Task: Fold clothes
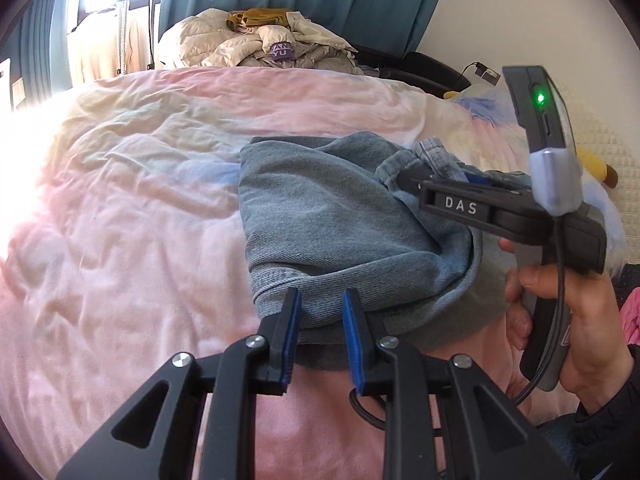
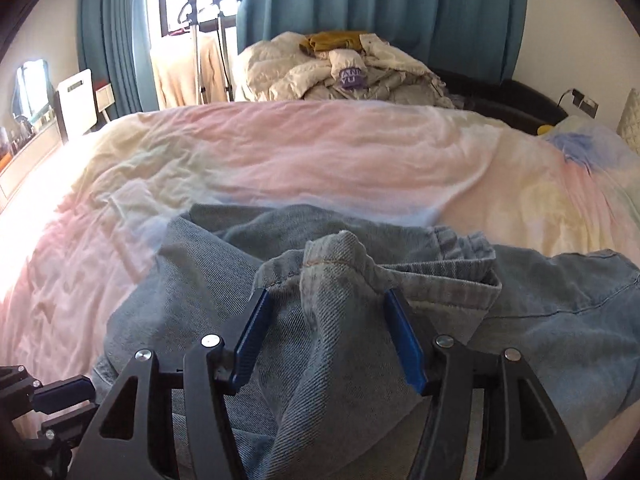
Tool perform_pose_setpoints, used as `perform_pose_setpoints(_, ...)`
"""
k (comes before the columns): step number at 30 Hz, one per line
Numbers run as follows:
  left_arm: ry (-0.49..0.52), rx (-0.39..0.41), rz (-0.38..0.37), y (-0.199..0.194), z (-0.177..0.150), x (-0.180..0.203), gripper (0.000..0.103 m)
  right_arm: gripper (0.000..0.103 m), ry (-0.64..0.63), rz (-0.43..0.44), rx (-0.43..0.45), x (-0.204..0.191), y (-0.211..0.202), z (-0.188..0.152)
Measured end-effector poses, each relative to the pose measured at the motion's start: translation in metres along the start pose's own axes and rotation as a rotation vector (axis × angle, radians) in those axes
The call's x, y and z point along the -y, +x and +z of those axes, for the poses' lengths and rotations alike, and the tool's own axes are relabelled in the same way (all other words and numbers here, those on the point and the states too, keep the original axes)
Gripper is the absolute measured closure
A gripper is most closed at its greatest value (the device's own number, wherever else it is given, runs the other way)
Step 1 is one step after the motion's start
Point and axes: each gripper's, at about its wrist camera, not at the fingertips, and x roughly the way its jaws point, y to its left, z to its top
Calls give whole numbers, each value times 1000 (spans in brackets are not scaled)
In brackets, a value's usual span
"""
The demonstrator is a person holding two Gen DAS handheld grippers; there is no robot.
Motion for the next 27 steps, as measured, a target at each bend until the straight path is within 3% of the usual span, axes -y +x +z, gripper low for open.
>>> perform_pose_setpoints(6, -43, 38, 13, -11, 2, -8, 81, 45, 153, -76, -65, 42, -11, -17)
perform_pose_setpoints(10, -57, 32, 23, -16, -1, -8, 81, 45, 340, -113, -119, 86, -27, -39)
perform_pose_setpoints(14, -48, 29, 29, -21, -9, -4, 81, 45, 600, -54, -159, 132, -37, -68)
perform_pose_setpoints(16, -37, 34, 36, -23, -12, -1, 81, 45, 667, -26, -114, 141, -49, -73)
perform_pose_setpoints(21, -4, 63, 38, -23, -15, 3, 81, 45, 648, 17, 55, 138, -80, -60)
perform_pose_setpoints(25, 14, 94, 30, -16, -10, 0, 81, 46, 573, 90, 19, 120, -59, -47)
perform_pose_setpoints(27, 13, 96, 36, -12, -8, 0, 81, 49, 520, 72, 5, 112, -47, -40)
